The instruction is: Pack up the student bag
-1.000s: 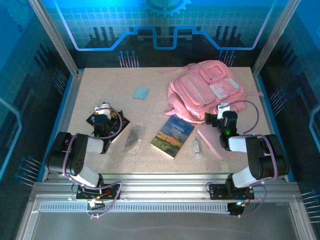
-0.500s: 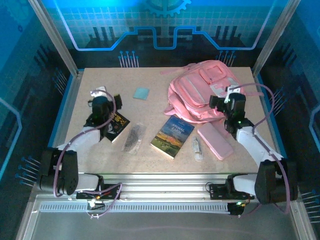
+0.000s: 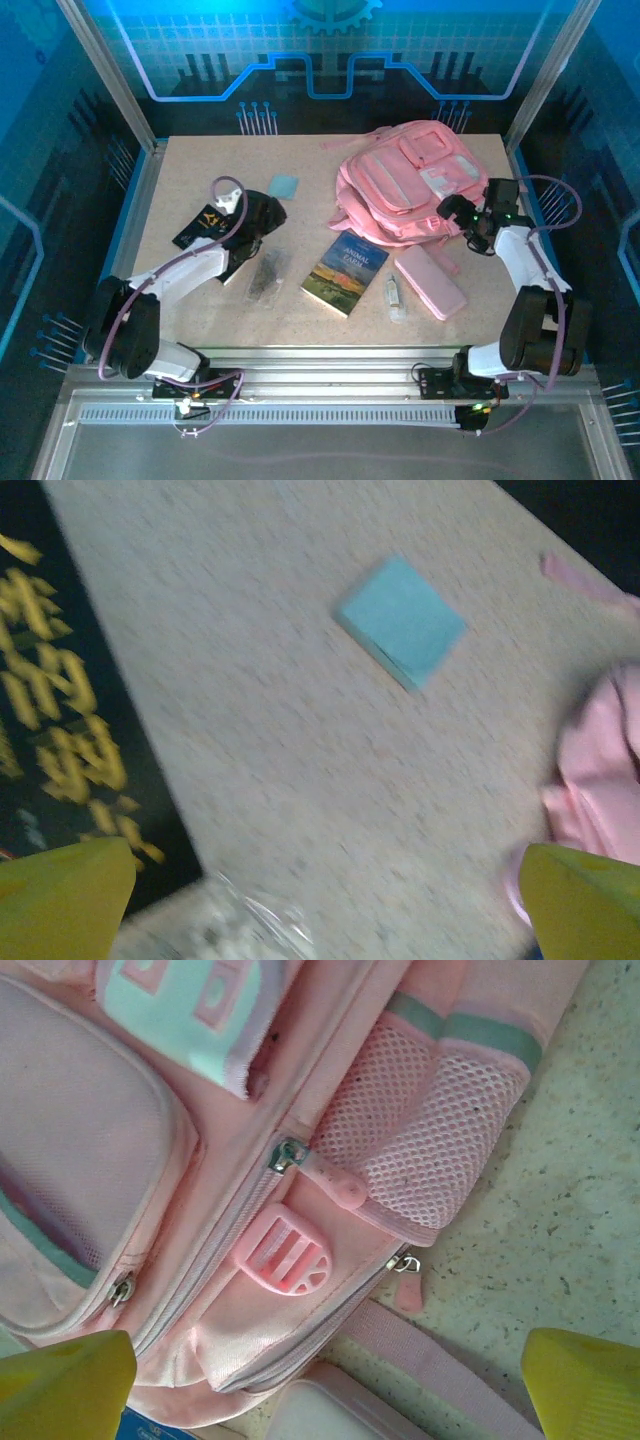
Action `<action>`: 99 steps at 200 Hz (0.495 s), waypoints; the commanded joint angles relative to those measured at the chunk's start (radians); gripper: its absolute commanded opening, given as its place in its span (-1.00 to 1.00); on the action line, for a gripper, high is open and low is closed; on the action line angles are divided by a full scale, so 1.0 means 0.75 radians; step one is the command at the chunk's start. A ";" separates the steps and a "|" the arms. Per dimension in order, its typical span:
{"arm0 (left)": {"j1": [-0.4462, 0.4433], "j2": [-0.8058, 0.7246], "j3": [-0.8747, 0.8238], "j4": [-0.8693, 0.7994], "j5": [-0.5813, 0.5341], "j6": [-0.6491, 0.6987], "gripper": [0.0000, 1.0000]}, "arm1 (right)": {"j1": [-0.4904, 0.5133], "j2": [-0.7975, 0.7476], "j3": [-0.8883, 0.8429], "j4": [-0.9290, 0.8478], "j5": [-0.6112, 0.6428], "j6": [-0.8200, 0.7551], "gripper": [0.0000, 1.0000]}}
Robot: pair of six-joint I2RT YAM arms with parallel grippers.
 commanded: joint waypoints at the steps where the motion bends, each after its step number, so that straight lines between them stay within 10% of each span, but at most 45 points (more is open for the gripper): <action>1: -0.044 0.050 0.085 -0.036 0.147 -0.127 0.97 | -0.095 0.052 -0.053 0.141 -0.219 0.055 1.00; 99: -0.102 0.152 0.177 -0.053 0.434 -0.225 0.98 | -0.202 0.656 0.224 0.401 -0.492 0.155 1.00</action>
